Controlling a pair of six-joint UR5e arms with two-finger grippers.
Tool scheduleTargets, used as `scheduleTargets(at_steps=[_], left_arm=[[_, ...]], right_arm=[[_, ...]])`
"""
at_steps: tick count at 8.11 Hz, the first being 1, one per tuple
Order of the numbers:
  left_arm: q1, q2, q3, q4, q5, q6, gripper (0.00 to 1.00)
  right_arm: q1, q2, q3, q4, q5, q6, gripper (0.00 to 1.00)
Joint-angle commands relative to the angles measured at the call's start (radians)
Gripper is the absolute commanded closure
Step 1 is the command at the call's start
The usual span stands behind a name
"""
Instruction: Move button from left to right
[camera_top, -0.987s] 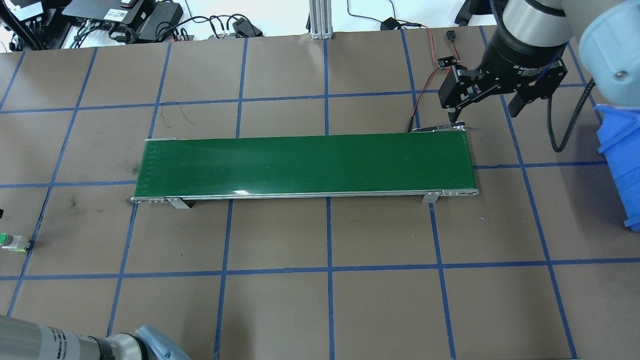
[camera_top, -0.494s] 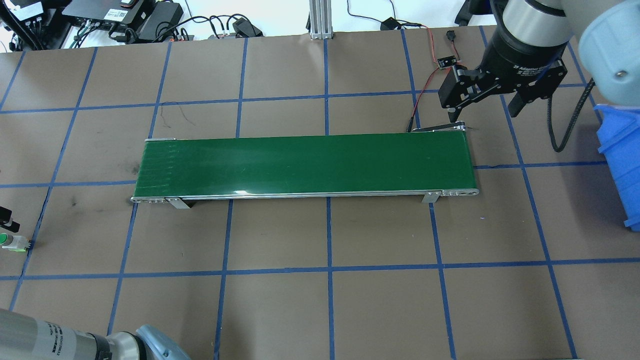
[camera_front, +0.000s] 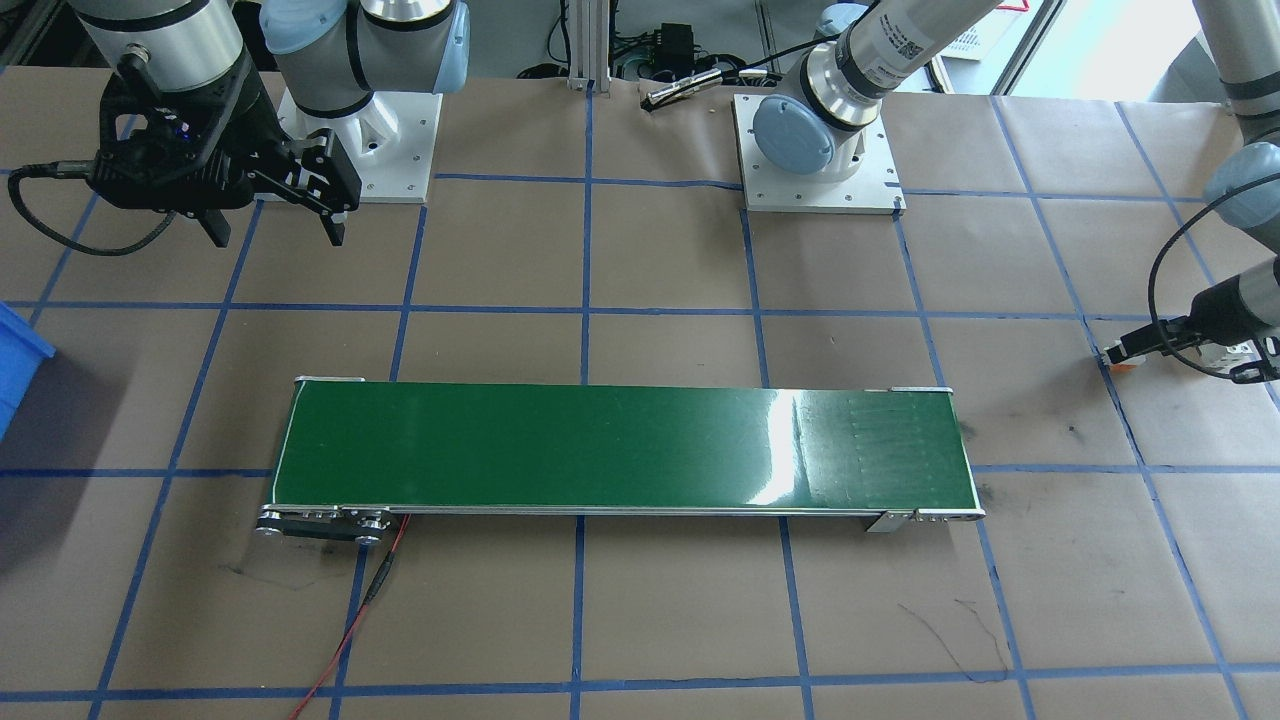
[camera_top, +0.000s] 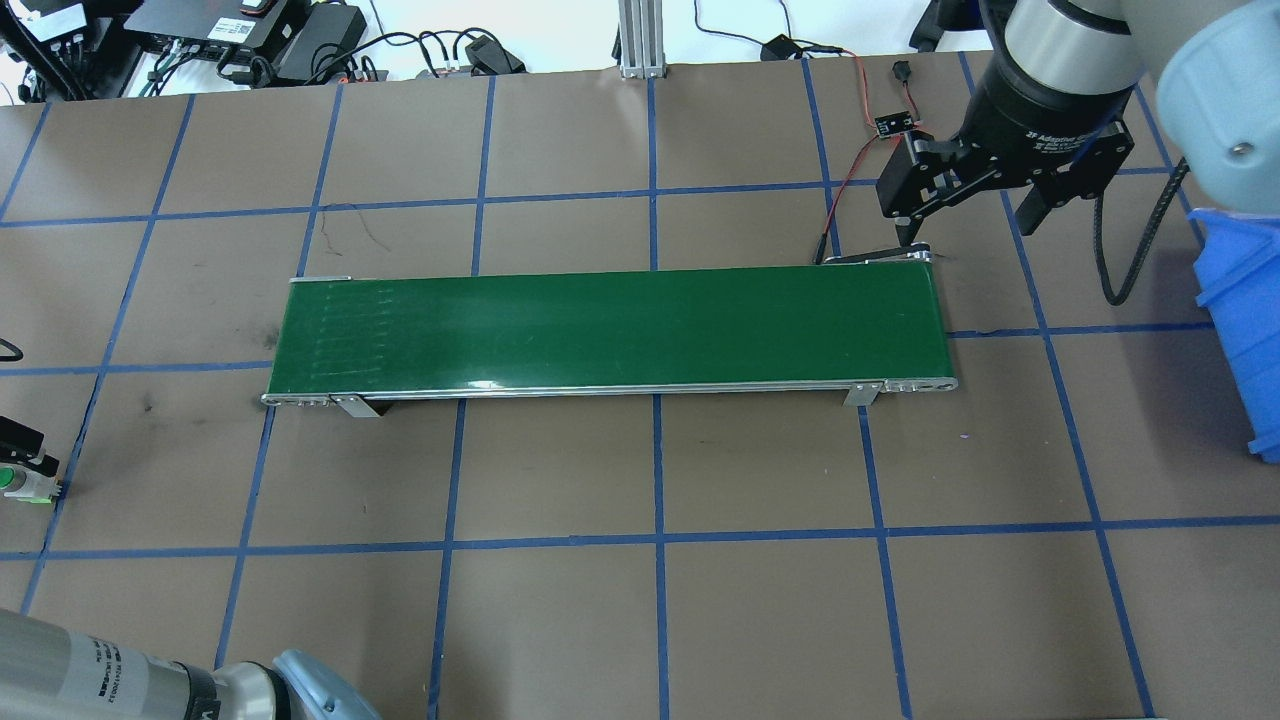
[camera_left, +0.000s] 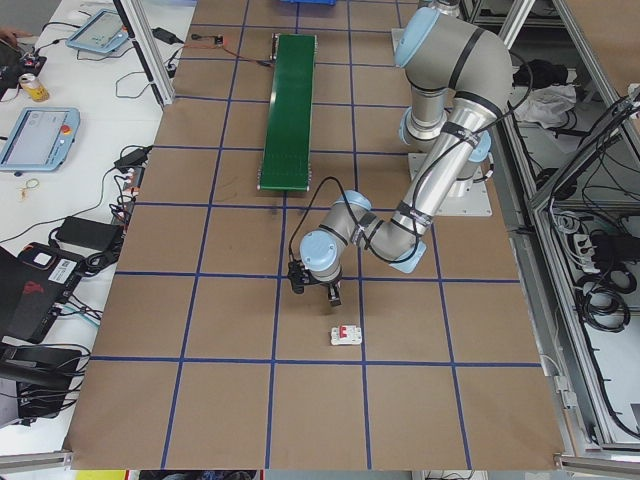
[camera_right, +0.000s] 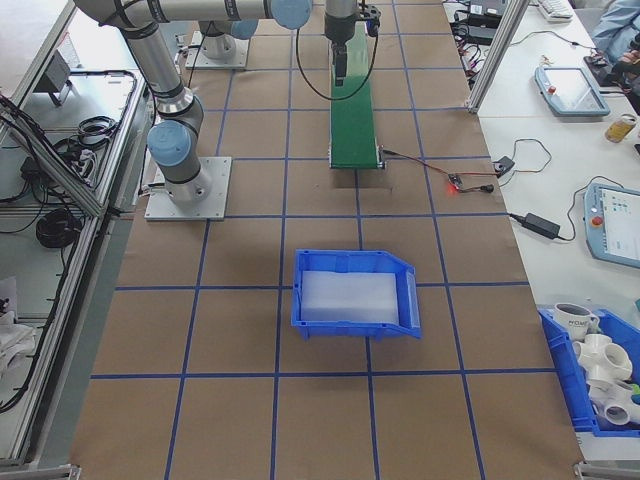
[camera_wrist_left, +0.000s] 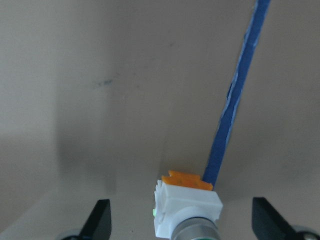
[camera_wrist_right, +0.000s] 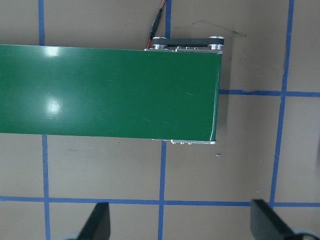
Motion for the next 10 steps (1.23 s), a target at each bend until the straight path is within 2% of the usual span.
scheduleTargets(at_steps=[1,2,3,4,5,8,10], left_arm=[[-0.002,-0.019,-0.001,-0.001,0.023,0.019,0.00],[-0.002,-0.024,-0.001,-0.001,0.023,0.017,0.03],[-0.002,-0.026,0.001,0.001,0.023,0.013,0.41],[-0.003,-0.026,0.001,0.002,0.021,0.016,0.88],[-0.008,-0.026,0.002,0.002,0.018,0.011,1.00],[-0.060,0.036,0.008,-0.013,0.027,0.031,1.00],[-0.179,0.175,0.011,-0.112,0.055,0.034,1.00]], right_arm=[[0.000,0.000,0.000,0.000,0.001,0.000,0.00],[0.000,0.000,0.000,0.000,-0.001,0.000,0.00],[0.000,0.000,0.000,0.000,0.001,0.000,0.00],[0.000,0.000,-0.001,0.000,0.001,0.000,0.00],[0.000,0.002,-0.001,0.000,0.001,0.000,0.00],[0.000,0.002,0.000,0.000,-0.001,0.000,0.00],[0.000,0.000,-0.001,0.000,-0.001,0.000,0.00]])
